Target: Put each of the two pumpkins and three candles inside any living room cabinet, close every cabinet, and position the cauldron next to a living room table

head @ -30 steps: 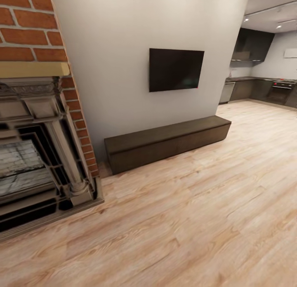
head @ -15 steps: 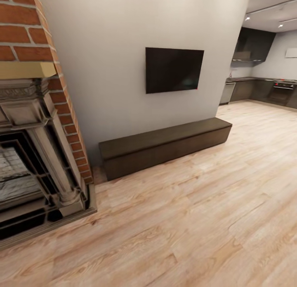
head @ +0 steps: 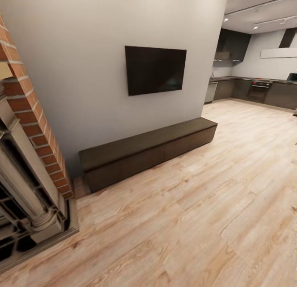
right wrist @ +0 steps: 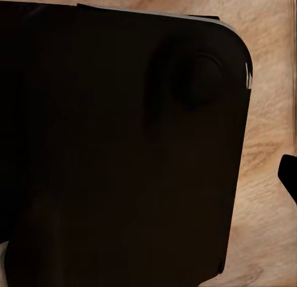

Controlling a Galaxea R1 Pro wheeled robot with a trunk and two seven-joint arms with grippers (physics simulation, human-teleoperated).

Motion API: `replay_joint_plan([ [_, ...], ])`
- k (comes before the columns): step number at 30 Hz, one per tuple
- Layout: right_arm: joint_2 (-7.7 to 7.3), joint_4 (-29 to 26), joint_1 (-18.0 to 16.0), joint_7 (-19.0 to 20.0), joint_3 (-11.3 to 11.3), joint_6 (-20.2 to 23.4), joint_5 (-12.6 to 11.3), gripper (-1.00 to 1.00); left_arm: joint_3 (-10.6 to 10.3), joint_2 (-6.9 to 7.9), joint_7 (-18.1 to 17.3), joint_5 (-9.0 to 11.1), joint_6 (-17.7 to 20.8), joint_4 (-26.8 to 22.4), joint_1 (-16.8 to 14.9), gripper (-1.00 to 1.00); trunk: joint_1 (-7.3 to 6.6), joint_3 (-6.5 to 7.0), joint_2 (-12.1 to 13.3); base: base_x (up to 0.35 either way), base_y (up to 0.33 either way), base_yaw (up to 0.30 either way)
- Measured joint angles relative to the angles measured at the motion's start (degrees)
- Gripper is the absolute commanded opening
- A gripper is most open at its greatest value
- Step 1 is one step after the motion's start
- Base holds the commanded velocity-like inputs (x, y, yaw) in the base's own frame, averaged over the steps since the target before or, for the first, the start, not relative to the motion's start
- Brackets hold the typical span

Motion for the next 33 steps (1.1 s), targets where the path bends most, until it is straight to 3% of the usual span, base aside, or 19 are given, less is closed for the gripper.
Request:
replay_joint_plan([
  [6, 0.0, 0.0, 0.0, 0.0, 0.0, -0.6, -0.1, 1.0, 0.0, -0.08, 0.1, 0.1, 0.0, -0.1, 0.0, 1.0, 0.0, 0.0, 0.0, 0.337, -0.092, -0.259],
  [26, 0.48, 0.0, 0.0, 0.0, -0.3, -1.8, -0.8, 1.0, 0.5, -0.15, 0.1, 0.5, -0.9, -3.0, -0.1, 1.0, 0.0, 0.0, 0.0, 0.337, -0.138, -0.014],
  [33, 0.52, 0.0, 0.0, 0.0, -0.4, -2.4, -1.0, 1.0, 0.6, 0.11, 0.1, 0.7, -1.4, -2.9, -0.1, 1.0, 0.0, 0.18, 0.0, 0.337, -0.15, -0.213],
])
